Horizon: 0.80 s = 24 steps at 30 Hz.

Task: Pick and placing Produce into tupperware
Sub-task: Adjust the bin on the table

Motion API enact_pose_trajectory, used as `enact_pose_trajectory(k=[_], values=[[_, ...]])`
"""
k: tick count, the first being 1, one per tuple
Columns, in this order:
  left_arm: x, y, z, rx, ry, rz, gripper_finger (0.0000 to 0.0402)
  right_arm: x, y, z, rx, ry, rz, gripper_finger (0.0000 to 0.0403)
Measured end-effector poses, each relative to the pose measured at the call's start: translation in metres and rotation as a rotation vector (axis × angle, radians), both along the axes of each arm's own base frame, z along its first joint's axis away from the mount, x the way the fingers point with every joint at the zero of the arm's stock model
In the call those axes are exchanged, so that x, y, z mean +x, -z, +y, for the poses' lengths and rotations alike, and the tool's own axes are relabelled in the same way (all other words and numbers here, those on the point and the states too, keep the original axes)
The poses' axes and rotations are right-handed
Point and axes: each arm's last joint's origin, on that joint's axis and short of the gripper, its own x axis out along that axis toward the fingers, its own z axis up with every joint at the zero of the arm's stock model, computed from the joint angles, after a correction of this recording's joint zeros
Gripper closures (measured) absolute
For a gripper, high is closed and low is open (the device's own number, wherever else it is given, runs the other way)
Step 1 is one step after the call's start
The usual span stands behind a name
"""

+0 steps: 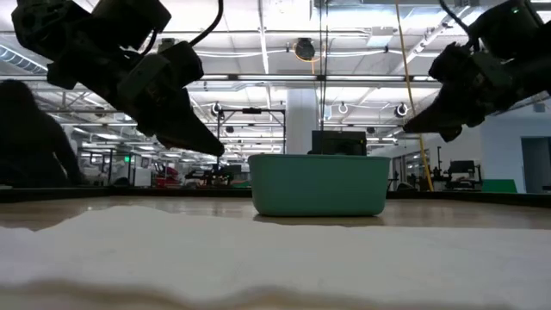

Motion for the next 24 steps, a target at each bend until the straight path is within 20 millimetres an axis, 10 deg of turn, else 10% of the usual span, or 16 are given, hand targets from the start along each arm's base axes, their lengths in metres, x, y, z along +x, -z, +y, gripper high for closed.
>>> enact_pose_trajectory(k=[24], values=[[0.012, 0.025, -0.011, -0.03, -0.008, -0.028, 0.0323, 0.023, 0.024, 0.0, 0.091, 0.019, 0.105, 0.0403]])
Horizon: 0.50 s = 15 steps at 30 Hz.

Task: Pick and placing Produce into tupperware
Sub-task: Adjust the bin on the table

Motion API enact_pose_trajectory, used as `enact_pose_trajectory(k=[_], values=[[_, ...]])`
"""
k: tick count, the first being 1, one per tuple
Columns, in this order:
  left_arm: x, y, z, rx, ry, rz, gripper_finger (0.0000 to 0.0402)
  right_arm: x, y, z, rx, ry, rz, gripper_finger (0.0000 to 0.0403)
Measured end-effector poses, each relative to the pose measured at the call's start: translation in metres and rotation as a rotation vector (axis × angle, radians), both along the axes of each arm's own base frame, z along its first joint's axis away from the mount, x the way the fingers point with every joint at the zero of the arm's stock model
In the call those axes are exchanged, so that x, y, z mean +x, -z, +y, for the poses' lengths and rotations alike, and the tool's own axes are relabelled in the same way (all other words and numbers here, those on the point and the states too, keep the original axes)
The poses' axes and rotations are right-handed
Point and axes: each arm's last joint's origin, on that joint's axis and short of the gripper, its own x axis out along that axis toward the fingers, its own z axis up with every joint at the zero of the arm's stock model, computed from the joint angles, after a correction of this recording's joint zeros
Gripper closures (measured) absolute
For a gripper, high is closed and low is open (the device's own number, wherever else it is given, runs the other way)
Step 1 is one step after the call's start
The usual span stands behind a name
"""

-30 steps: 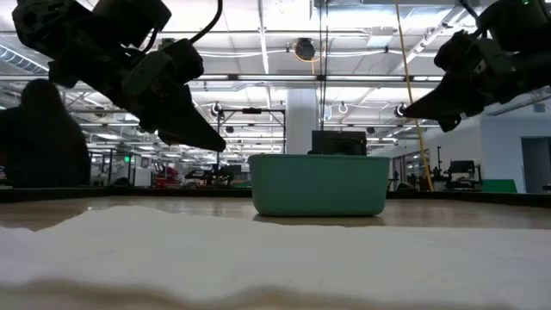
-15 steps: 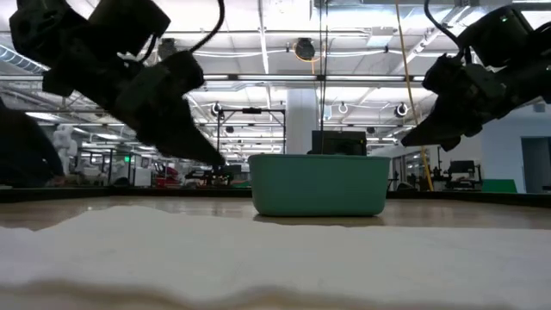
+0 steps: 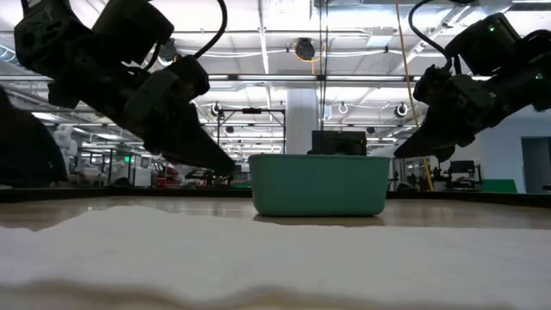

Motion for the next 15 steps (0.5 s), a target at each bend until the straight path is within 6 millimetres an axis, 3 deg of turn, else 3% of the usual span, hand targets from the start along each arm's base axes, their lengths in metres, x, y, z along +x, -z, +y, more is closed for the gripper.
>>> enact_pose_trajectory(k=[15], values=[[0.002, -0.001, 0.008, -0.011, 0.002, -0.013, 0.0323, 0.01, 0.011, 0.004, 0.059, 0.0, 0.018, 0.0403]])
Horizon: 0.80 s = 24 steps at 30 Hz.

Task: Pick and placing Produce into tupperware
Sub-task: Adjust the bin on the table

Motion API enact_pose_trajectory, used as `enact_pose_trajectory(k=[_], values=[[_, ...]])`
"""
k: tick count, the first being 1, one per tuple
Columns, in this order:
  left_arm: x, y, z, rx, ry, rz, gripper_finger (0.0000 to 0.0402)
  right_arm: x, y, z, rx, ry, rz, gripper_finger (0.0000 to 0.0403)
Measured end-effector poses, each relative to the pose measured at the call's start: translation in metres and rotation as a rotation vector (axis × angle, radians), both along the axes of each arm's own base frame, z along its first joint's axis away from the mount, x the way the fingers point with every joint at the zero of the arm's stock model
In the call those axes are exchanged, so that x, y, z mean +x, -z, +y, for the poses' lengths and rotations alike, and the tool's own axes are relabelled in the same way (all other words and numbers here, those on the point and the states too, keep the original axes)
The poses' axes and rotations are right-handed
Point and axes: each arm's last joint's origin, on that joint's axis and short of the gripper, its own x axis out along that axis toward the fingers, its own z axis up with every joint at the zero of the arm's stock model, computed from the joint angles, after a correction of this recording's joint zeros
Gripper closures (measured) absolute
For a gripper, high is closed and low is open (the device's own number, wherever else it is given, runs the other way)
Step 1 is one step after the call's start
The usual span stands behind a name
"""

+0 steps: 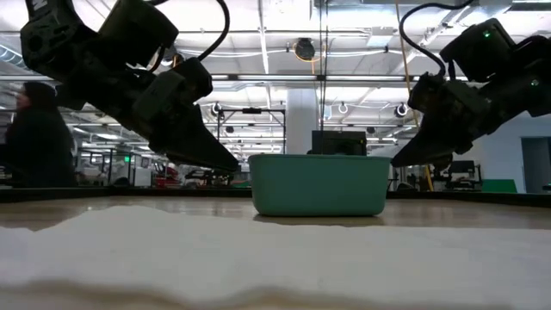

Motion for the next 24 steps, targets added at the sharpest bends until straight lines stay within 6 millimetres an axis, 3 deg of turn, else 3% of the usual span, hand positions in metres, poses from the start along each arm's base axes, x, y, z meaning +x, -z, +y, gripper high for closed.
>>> enact_pose_trajectory(k=[9, 24], values=[[0.0, 0.0, 0.0, -0.001, -0.001, 0.001, 0.0323, 0.007, 0.003, 0.014, 0.017, -0.07, -0.031, 0.0403], [0.0, -0.001, 0.0, -0.017, -0.009, -0.006, 0.0323, 0.02, 0.016, 0.015, 0.038, -0.061, -0.049, 0.0403]])
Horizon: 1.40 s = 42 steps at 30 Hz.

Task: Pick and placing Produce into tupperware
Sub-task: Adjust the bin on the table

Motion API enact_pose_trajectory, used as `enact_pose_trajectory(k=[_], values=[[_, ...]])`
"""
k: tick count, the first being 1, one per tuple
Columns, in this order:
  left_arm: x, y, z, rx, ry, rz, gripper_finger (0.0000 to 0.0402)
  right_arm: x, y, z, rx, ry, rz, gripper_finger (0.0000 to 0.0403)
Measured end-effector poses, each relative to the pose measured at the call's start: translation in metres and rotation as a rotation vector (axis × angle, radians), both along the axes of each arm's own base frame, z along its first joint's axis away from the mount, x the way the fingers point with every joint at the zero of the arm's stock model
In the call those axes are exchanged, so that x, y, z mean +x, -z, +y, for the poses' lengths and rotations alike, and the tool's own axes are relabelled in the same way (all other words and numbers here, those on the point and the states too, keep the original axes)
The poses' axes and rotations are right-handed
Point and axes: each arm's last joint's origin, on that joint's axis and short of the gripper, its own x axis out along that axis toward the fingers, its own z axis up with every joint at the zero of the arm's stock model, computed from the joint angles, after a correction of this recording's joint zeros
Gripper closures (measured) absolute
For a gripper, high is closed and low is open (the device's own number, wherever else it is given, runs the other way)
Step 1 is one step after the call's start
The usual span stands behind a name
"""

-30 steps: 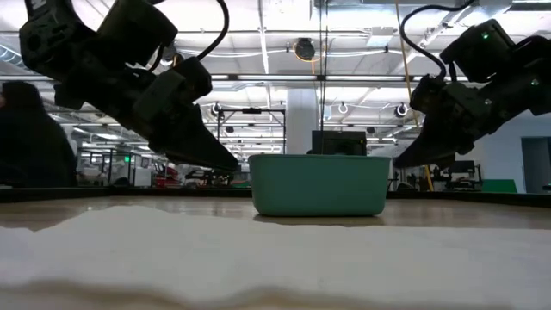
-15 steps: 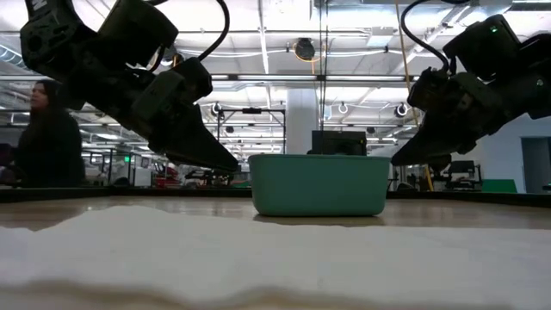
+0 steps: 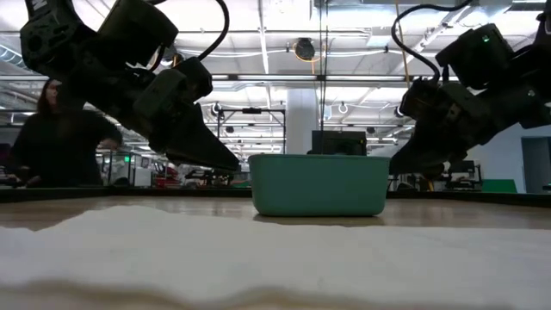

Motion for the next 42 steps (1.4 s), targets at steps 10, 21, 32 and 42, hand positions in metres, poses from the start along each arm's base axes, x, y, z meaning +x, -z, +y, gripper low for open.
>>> enact_pose_trajectory(k=[10, 21, 32, 42], values=[[0.001, -0.001, 0.002, 0.0, -0.013, -0.018, 0.0323, 0.005, 0.003, 0.0, 0.009, 0.004, 0.001, 0.0403], [0.002, -0.002, 0.01, 0.005, -0.04, -0.021, 0.0323, 0.009, 0.007, 0.0, 0.017, 0.008, -0.016, 0.0403], [0.003, -0.002, 0.012, 0.01, -0.044, -0.022, 0.0323, 0.018, 0.006, 0.009, 0.02, -0.031, -0.036, 0.0403], [0.002, -0.001, 0.013, 0.012, -0.045, -0.011, 0.0323, 0.022, 0.004, 0.013, 0.019, -0.05, -0.03, 0.0403]])
